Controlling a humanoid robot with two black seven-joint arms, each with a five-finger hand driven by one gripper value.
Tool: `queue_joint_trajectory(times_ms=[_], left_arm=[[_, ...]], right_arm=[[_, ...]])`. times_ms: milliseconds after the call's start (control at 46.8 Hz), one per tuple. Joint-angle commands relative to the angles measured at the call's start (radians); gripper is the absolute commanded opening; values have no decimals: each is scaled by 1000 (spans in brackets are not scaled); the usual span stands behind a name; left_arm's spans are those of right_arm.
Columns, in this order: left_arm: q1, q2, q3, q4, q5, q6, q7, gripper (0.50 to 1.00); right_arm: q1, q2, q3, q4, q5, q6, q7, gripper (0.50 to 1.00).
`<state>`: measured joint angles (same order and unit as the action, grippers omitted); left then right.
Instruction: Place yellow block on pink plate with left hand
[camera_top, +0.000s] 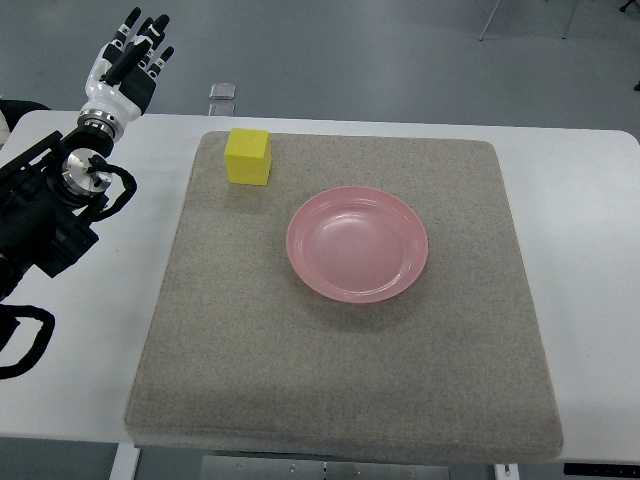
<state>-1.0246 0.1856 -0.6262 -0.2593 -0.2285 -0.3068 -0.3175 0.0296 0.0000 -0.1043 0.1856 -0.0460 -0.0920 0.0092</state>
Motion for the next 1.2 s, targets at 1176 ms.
queue_joint_trajectory(times_ms=[1176], left_arm=[[-178, 55, 262, -101, 441, 17, 38, 971]], right_arm=[[0, 0, 0, 0, 0, 0, 0, 924]])
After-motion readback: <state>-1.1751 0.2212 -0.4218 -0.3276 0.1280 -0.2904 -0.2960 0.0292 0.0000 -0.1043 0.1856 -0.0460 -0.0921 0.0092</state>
